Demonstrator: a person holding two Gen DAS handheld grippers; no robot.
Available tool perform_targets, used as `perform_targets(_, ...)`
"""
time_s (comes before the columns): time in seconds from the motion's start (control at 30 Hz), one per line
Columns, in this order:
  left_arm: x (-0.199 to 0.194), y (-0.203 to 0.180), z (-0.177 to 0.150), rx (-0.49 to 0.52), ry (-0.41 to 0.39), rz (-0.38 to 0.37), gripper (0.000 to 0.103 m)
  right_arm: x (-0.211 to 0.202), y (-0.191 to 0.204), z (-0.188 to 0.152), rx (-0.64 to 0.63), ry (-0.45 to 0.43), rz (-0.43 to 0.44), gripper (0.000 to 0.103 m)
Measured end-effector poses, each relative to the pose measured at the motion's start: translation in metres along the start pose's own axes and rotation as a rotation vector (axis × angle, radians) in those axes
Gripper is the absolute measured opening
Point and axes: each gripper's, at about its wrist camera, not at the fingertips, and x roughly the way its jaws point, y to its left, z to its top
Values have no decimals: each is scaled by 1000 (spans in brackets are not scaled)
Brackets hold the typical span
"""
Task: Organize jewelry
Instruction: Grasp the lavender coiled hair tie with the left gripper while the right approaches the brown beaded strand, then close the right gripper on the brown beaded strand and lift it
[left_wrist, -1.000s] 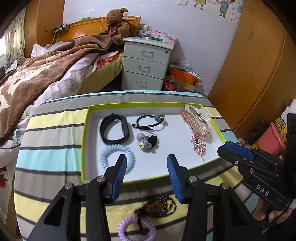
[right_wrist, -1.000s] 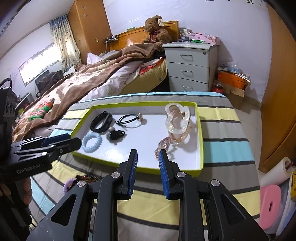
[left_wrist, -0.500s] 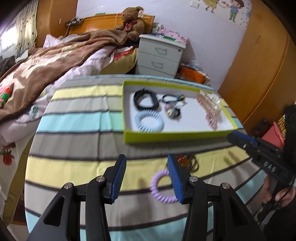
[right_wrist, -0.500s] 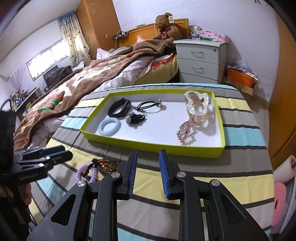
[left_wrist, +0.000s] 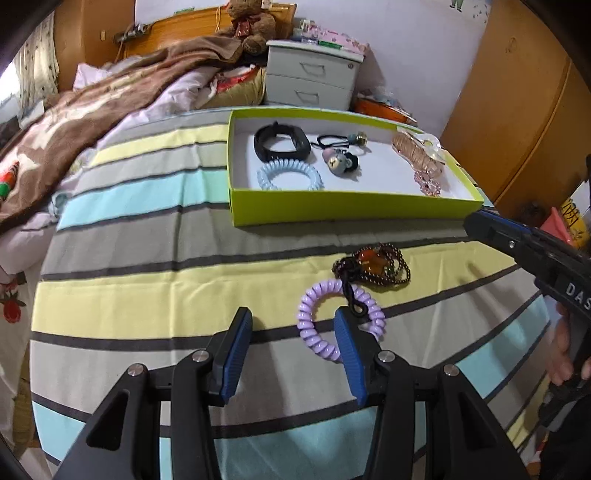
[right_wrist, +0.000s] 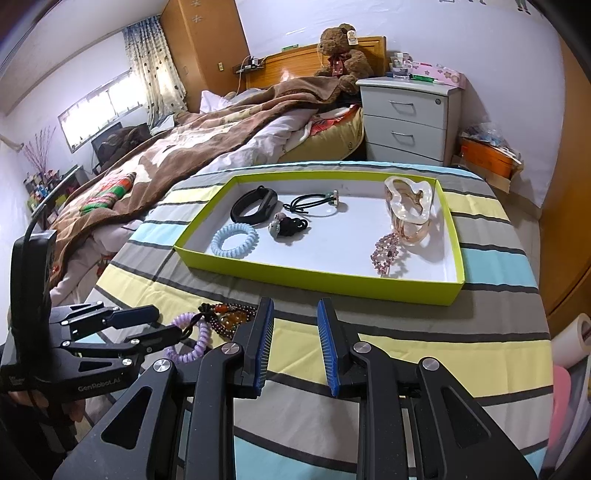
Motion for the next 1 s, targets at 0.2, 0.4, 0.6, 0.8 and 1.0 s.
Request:
perform_targets(0.2,2,-6,1,45,3,36,48,0,1,1,-1,2,-3,25)
perform_targets(0.4,3,-8,0,92,-3,97,32,5,4,0,-9,14,-9,25)
perform_targets(0.6,-3,13,-3,52,-15,94,11,16,12,-1,-25,41,2,25)
perform_targets(0.8,-11,32,-10,4,-24,112,10,29,22,-1,-57,68,21,25)
perform_targets(1.0,-18,52,-16,-69,-35,86,10,46,31,0,-97,91,18,25)
